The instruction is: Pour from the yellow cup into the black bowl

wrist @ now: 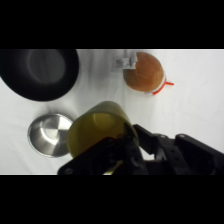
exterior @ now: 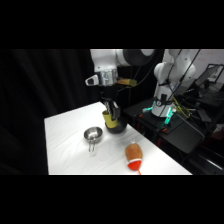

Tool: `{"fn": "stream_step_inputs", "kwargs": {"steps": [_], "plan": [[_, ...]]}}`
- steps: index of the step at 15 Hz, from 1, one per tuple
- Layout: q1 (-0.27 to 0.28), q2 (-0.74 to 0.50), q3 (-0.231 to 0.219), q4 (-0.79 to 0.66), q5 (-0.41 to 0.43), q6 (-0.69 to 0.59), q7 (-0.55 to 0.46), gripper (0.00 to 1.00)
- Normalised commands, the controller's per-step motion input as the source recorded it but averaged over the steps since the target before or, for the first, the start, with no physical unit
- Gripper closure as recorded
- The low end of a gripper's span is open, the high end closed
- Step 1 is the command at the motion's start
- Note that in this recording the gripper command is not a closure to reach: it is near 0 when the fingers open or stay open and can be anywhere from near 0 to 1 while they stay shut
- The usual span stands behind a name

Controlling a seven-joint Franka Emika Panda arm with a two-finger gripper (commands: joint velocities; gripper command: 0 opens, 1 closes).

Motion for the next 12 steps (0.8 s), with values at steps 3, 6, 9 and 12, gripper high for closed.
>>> {"fn": "stream_step_inputs", "kwargs": {"steps": [3,6,9,12], "plan": [[0.108,0.47,0.066,0.40,-0.409,0.37,0.33,0.18],[0.068,0.48,-0.049,0.33,-0.312,0.40,0.22,0.18],[0.094,0.41,-0.087,0.29,-0.145,0.31,0.16,0.19],[0.104,0.37,-0.038,0.28,0.034,0.18,0.07,0.19]]}}
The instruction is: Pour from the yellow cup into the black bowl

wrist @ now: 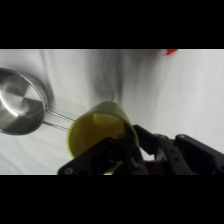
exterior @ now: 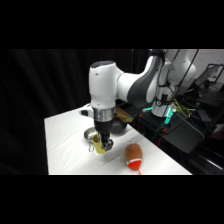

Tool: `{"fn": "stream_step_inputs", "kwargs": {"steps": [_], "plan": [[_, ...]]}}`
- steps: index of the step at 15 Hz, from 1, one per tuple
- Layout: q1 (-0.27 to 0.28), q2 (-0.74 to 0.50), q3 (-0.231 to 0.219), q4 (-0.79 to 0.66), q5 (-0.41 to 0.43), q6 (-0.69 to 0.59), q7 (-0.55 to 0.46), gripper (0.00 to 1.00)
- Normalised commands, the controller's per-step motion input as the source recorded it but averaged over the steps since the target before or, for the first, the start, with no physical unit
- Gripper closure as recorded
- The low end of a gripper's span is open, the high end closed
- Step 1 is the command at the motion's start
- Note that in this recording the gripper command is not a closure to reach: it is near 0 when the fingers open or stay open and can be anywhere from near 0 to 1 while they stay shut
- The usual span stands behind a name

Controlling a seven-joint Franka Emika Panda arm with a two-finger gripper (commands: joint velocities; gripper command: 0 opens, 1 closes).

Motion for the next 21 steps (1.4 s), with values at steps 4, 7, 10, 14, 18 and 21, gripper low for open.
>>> {"fn": "stream_step_inputs", "kwargs": {"steps": [4,7,10,14,18,21], "plan": [[0.090,0.31,0.003,0.27,0.115,0.07,-0.01,0.19],[0.052,0.23,0.006,0.25,0.129,0.01,-0.05,0.19],[0.086,0.11,-0.076,0.19,0.041,-0.03,0.00,0.21],[0.095,0.00,-0.075,0.11,0.029,-0.09,0.02,0.00],[0.154,-0.14,-0.108,0.01,-0.037,-0.17,0.09,0.00],[0.161,-0.27,-0.093,-0.04,-0.083,-0.28,0.12,0.00]]}}
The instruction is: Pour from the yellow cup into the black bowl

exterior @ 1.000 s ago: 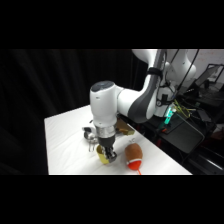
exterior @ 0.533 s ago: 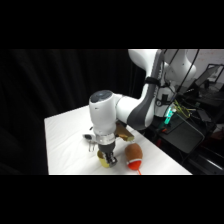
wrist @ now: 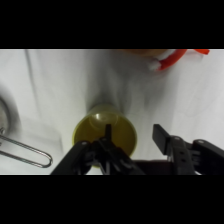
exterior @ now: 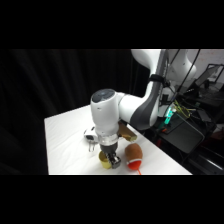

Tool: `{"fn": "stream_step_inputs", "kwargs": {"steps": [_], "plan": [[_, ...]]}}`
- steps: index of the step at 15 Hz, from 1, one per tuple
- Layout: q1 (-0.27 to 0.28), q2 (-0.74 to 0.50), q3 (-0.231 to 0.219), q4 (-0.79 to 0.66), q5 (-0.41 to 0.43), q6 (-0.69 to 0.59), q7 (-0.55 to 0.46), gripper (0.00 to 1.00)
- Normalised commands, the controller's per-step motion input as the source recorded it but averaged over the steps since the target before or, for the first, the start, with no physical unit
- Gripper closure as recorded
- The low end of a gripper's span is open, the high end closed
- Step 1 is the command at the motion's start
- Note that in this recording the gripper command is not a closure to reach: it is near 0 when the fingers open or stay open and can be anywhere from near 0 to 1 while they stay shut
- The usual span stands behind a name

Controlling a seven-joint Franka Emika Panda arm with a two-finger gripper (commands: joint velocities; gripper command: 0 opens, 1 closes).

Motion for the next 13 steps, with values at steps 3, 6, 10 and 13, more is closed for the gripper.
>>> {"fn": "stream_step_inputs", "kwargs": {"steps": [3,6,10,13], "plan": [[0.076,-0.48,-0.034,-0.10,-0.068,-0.42,0.05,0.00],[0.003,-0.68,0.010,-0.12,-0.081,-0.48,-0.02,0.00],[-0.054,-0.58,0.043,-0.07,-0.116,-0.39,-0.02,0.00],[-0.084,-0.34,0.080,-0.09,-0.167,-0.13,-0.03,0.00]]}}
